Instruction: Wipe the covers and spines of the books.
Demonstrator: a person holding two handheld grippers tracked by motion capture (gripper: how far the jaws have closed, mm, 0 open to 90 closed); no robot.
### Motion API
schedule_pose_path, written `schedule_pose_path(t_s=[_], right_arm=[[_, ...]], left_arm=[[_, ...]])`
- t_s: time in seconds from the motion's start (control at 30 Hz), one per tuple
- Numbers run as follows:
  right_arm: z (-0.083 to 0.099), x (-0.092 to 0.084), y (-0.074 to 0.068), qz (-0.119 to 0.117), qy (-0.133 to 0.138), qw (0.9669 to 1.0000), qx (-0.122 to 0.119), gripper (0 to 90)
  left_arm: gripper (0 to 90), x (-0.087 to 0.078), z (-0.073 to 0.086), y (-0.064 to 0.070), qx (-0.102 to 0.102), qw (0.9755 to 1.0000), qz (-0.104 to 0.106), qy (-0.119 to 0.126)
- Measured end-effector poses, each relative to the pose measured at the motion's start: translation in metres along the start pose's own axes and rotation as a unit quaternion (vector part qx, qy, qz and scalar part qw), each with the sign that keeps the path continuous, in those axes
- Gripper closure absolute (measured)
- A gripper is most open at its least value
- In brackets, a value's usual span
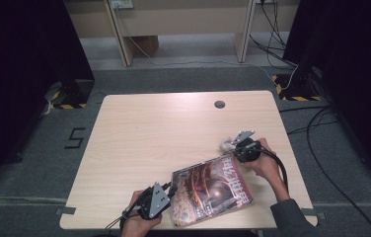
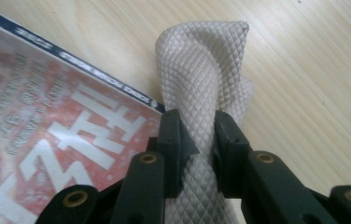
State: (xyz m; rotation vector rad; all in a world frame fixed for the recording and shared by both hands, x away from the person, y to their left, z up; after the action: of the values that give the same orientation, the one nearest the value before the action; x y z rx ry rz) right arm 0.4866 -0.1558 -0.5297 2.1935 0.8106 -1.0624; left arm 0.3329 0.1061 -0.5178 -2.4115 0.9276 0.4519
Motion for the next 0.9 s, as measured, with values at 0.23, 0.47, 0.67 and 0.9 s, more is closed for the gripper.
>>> schedule_pose_path(t_s=[0.23, 0.47, 0.67, 0.9], right_arm=[[0.001, 0.01, -0.008, 0.004, -0.017, 0.9996, -0.02, 75.7], [-0.011, 0.004, -0.025, -0.019, 0.003, 0.9992, -0.036, 75.5], [-0.023, -0.005, -0.042, -0.033, 0.021, 0.9978, -0.053, 75.4], [-0.038, -0.016, -0.066, -0.055, 0.045, 0.9947, -0.075, 75.2]], left_arm=[[74.3, 0.0, 0.001, 0.0, 0.002, 1.0, 0.001, -0.003], [74.2, 0.001, 0.001, 0.0, 0.002, 1.0, 0.0, -0.003], [74.1, 0.001, 0.002, 0.0, 0.002, 1.0, 0.0, -0.003], [73.9, 0.001, 0.002, 0.0, 0.003, 1.0, 0.0, -0.004]])
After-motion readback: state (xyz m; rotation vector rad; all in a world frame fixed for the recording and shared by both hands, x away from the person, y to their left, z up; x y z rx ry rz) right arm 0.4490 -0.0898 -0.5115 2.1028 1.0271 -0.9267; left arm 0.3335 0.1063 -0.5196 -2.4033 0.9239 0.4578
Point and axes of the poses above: each handheld gripper's, and its own axes: x roughly forward along the jaws, z roughly out of its underside, y roughly to its right, the point moved 8 cm from there along x, roughly forward along the jaws, and after that the axes turned 2 degrees about x, right-handed, at the moved point
